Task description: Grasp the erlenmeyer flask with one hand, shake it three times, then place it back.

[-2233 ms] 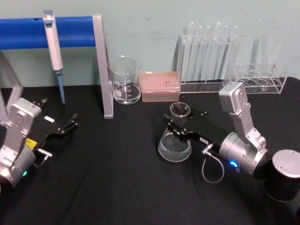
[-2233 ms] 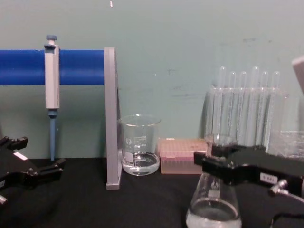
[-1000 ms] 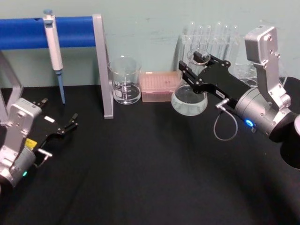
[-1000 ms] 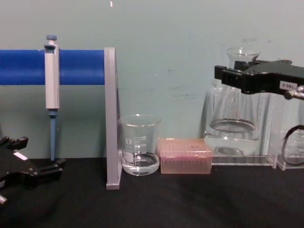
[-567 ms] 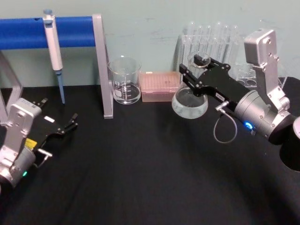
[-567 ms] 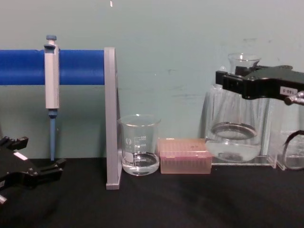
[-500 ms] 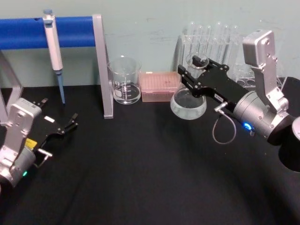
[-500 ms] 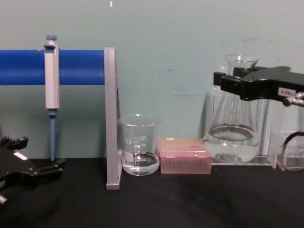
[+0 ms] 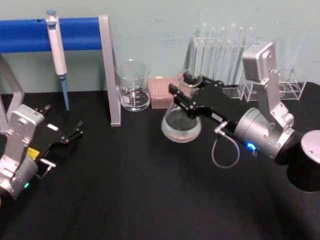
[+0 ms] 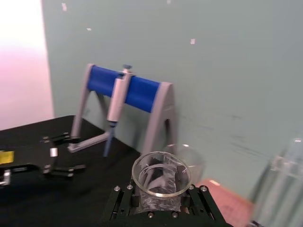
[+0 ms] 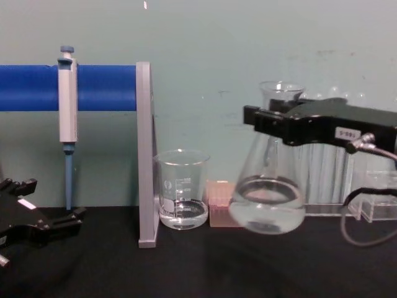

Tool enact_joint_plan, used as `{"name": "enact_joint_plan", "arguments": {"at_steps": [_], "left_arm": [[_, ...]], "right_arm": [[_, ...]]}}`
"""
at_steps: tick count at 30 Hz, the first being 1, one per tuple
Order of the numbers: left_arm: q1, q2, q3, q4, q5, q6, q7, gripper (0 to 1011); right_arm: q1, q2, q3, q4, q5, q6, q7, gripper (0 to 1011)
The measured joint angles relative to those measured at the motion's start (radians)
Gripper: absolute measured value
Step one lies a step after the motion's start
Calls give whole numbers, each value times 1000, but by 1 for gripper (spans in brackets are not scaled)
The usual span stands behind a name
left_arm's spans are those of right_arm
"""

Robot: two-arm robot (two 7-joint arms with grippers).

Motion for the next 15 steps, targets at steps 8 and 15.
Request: {"name": "enact_joint_plan", "arguments": {"at_steps": [8, 15], "left_arm": [[0, 0, 0, 0, 0, 0, 0, 1001], [0, 0, 0, 0, 0, 0, 0, 1001]], "right_arm": [[-8, 15, -41, -22, 30, 4, 39, 456], [-9, 36, -72, -36, 57, 2, 71, 456]]}}
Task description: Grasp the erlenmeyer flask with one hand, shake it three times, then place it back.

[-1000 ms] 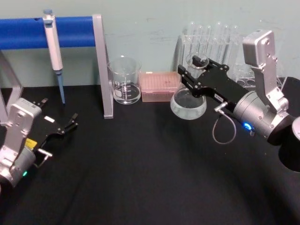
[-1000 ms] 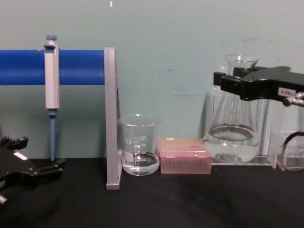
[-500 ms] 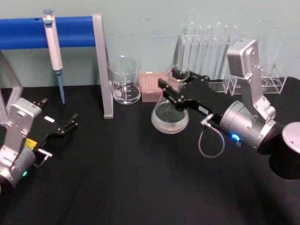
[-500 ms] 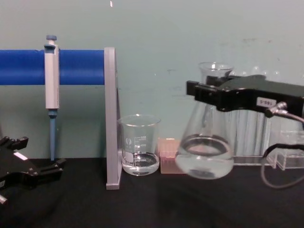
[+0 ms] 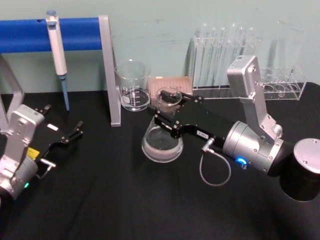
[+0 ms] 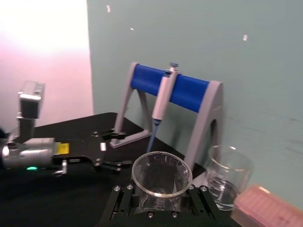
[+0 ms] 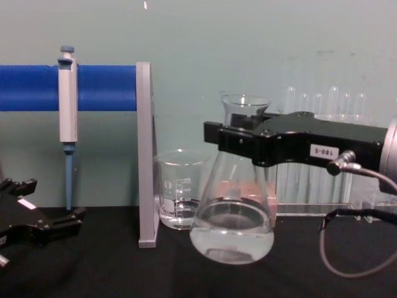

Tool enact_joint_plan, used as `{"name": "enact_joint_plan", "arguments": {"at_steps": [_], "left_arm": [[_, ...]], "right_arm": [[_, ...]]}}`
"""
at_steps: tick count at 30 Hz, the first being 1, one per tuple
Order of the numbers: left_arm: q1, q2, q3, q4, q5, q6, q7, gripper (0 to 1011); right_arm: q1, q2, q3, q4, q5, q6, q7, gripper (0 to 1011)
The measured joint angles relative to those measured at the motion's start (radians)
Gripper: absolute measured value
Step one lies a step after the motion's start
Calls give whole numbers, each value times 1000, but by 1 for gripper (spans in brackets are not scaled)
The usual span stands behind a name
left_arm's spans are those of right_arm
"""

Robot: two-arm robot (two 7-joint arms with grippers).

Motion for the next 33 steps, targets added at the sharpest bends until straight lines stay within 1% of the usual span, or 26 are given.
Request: {"name": "enact_joint_plan", "arguments": {"at_steps": [9, 19, 21, 25, 33], "left_arm": [[0, 0, 0, 0, 0, 0, 0, 1001], [0, 0, 0, 0, 0, 0, 0, 1001], [0, 0, 0, 0, 0, 0, 0, 1001], [0, 0, 0, 0, 0, 0, 0, 1001], [0, 0, 0, 0, 0, 0, 0, 1001]], "right_arm": [[12, 33, -36, -7, 32, -20, 48, 456], [29, 56, -62, -6, 53, -33, 68, 456], [32, 58, -63, -3, 54, -35, 60, 456], [35, 56, -57, 8, 51, -39, 24, 456], [35, 43, -24, 29, 27, -39, -46, 456]]}}
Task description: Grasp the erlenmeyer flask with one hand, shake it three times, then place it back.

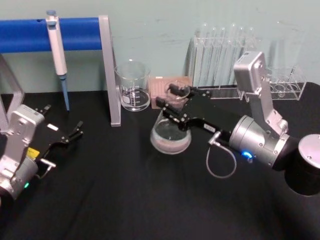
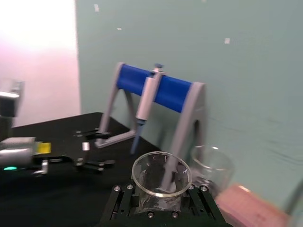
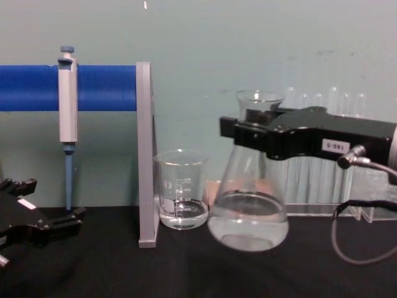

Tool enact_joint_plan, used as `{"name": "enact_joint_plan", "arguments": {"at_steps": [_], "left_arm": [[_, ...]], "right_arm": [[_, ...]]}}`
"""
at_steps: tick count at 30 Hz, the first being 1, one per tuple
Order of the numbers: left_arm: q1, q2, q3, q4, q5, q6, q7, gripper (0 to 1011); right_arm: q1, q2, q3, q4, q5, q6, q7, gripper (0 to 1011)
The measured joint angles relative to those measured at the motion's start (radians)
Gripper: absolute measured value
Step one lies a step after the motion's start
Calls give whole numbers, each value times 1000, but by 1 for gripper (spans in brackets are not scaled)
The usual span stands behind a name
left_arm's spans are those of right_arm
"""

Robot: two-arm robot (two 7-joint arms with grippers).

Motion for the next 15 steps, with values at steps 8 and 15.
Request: {"name": "enact_joint_plan", "arguments": {"at_steps": [8, 15], "left_arm": [[0, 0, 0, 0, 0, 0, 0, 1001], [0, 0, 0, 0, 0, 0, 0, 1001]], "right_arm": [[-5, -12, 46, 23, -31, 2, -56, 456], [-5, -24, 94, 50, -58, 5, -93, 456]]}}
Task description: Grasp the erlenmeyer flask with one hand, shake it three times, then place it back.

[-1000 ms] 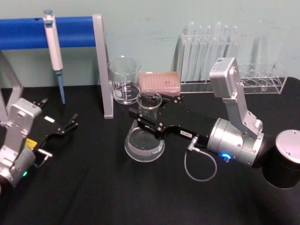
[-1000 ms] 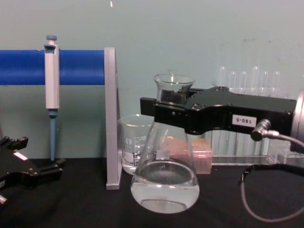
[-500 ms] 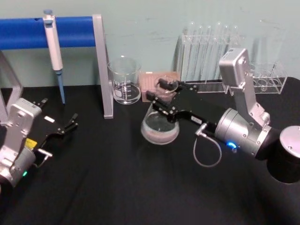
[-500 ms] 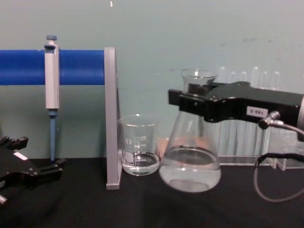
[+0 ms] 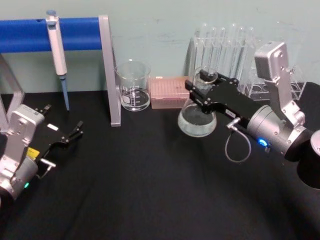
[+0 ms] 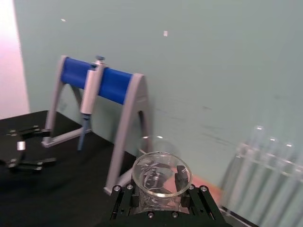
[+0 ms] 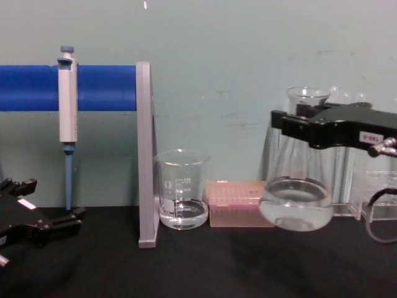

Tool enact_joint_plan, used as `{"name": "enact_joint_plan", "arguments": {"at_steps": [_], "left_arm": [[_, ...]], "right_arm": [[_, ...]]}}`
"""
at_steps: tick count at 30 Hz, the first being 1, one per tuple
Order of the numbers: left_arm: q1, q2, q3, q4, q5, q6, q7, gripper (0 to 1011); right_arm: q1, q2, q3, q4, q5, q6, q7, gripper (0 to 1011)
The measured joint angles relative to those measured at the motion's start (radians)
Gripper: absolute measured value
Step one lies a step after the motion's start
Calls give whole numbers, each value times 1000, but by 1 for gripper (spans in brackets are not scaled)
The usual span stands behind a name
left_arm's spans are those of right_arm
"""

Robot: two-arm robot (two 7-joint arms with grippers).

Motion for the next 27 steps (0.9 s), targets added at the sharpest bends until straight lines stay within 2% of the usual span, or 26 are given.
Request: {"name": "enact_joint_plan", "arguments": {"at_steps": [13, 27], "left_arm": [[0, 0, 0, 0, 0, 0, 0, 1001], [0, 0, 0, 0, 0, 0, 0, 1001]], "right_arm": [[1, -24, 62, 33, -37, 5, -35, 456], [-11, -40, 99, 37, -62, 14, -36, 456]]}}
